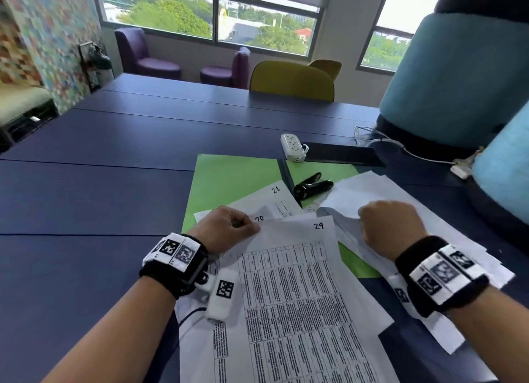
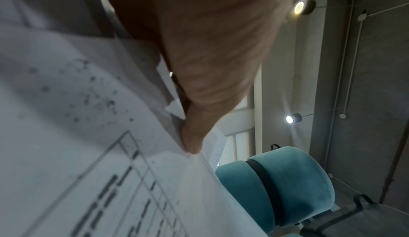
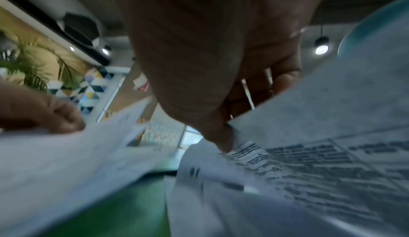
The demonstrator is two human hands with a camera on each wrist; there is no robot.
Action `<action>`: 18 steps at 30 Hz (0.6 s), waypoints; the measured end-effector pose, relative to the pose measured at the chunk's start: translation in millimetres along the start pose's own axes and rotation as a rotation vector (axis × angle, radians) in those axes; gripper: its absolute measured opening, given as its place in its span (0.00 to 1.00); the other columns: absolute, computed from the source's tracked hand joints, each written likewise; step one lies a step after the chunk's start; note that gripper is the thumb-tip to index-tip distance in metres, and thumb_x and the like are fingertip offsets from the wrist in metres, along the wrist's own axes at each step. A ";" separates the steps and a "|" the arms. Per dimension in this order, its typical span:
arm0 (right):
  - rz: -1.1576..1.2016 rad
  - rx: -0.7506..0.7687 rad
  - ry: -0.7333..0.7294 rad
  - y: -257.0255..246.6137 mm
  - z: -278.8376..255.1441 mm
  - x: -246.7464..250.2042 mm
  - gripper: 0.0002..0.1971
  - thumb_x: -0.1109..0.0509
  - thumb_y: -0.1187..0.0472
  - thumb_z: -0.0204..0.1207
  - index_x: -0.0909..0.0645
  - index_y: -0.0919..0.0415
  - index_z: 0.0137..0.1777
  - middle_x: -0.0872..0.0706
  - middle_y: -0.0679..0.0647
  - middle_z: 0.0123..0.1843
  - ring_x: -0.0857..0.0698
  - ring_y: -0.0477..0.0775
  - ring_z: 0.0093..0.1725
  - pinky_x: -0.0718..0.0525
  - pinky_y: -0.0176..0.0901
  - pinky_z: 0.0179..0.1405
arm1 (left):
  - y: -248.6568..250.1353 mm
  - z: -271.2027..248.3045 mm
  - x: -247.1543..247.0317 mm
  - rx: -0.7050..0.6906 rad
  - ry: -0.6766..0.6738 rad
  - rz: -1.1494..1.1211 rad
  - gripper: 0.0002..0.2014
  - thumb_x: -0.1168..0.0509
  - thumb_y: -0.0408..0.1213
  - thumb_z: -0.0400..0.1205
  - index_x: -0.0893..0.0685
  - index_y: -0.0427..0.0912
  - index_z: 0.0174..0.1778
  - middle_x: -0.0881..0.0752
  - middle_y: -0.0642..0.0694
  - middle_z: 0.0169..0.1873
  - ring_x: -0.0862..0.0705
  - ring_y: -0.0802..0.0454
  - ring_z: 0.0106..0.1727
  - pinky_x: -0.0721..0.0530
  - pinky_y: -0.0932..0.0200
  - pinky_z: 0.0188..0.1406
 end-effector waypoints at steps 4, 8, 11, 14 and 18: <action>0.072 0.077 -0.236 -6.7 9.8 -49.3 0.21 0.47 0.41 0.86 0.18 0.54 0.51 0.15 0.50 0.53 0.15 0.53 0.52 0.18 0.46 0.47 | 0.3 0.9 0.7 -0.006 0.010 -0.010 0.11 0.27 0.49 0.82 0.08 0.52 0.35 0.09 0.58 0.32 0.16 0.63 0.33 0.20 0.64 0.41; 0.546 -0.027 -0.142 6.1 10.4 -46.6 0.22 0.46 0.43 0.87 0.22 0.55 0.38 0.16 0.47 0.40 0.16 0.55 0.42 0.21 0.49 0.40 | -2.0 1.0 0.4 0.015 0.007 -0.003 0.19 0.30 0.52 0.83 0.14 0.50 0.27 0.21 0.57 0.20 0.27 0.55 0.24 0.30 0.64 0.30; 1.203 -0.108 -0.034 0.4 -3.4 -32.0 0.24 0.37 0.39 0.81 0.13 0.58 0.40 0.12 0.48 0.35 0.13 0.50 0.37 0.17 0.47 0.41 | -3.2 1.7 -0.3 0.037 0.001 -0.031 0.24 0.33 0.56 0.84 0.17 0.43 0.28 0.30 0.51 0.22 0.34 0.51 0.25 0.39 0.60 0.27; 1.364 0.031 -0.077 -29.7 -23.0 -23.5 0.12 0.26 0.46 0.75 0.11 0.55 0.42 0.10 0.49 0.39 0.15 0.43 0.37 0.20 0.36 0.38 | -3.3 3.3 0.5 0.064 0.012 -0.038 0.20 0.36 0.57 0.86 0.06 0.48 0.40 0.29 0.54 0.19 0.35 0.53 0.22 0.39 0.61 0.24; 1.358 0.179 -0.135 -54.5 -36.9 -30.4 0.09 0.22 0.66 0.73 0.08 0.49 0.43 0.14 0.44 0.54 0.17 0.36 0.54 0.22 0.33 0.49 | -8.9 6.1 -3.4 0.078 0.025 -0.134 0.21 0.35 0.59 0.85 0.07 0.52 0.33 0.23 0.49 0.22 0.32 0.47 0.28 0.35 0.53 0.32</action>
Point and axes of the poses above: each hand's wrist, its own z-axis towards the middle knuckle, its own x-axis out of the back of the hand, y = z × x, the point moved 5 cm from there along z, towards the middle knuckle
